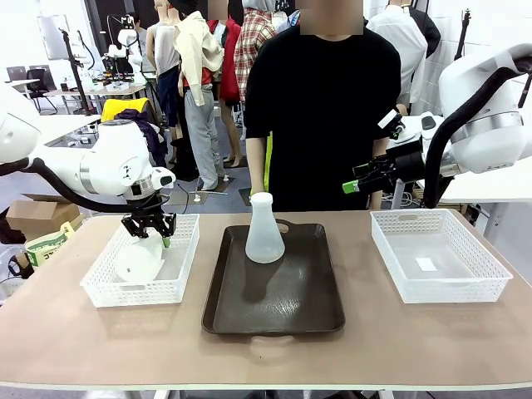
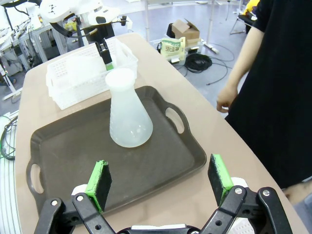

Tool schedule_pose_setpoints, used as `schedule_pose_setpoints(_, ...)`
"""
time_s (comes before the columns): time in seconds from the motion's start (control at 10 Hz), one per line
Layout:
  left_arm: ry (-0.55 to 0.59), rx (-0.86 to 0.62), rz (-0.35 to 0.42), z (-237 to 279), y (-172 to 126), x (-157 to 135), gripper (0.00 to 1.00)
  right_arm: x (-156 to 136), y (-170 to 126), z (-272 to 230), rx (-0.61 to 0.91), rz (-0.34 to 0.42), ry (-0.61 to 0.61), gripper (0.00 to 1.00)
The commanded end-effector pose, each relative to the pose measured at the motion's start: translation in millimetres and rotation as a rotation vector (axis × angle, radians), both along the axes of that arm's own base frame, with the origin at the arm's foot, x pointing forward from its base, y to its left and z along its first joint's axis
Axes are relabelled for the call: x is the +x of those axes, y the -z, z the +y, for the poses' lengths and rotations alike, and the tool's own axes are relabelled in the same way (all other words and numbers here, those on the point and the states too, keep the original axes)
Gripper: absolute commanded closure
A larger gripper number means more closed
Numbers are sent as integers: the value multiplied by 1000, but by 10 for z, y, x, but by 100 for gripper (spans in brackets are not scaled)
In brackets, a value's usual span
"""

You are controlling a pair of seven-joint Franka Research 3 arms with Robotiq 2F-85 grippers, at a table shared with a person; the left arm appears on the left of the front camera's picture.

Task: Prepare the laboratory tools.
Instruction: Place the picked Big flask upright in the Handle tray as directed by the person.

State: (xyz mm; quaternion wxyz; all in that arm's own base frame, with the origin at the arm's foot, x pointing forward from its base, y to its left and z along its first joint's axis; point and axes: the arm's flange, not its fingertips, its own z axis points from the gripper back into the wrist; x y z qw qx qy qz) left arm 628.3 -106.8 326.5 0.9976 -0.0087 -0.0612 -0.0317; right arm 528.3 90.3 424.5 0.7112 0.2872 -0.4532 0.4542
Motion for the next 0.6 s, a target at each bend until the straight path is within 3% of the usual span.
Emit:
schedule_pose_setpoints(0.0, -2, 1, -3, 13, -9, 9, 100, 17, -18, 9, -6, 15, 3, 0)
schedule_pose_setpoints(0.4, 0, 0, 0, 0, 0, 0, 100, 17, -18, 9, -6, 15, 3, 0)
schedule_pose_setpoints(0.5, -2, -6, 30, -31, -122, -75, 100, 17, -18, 9, -6, 15, 3, 0)
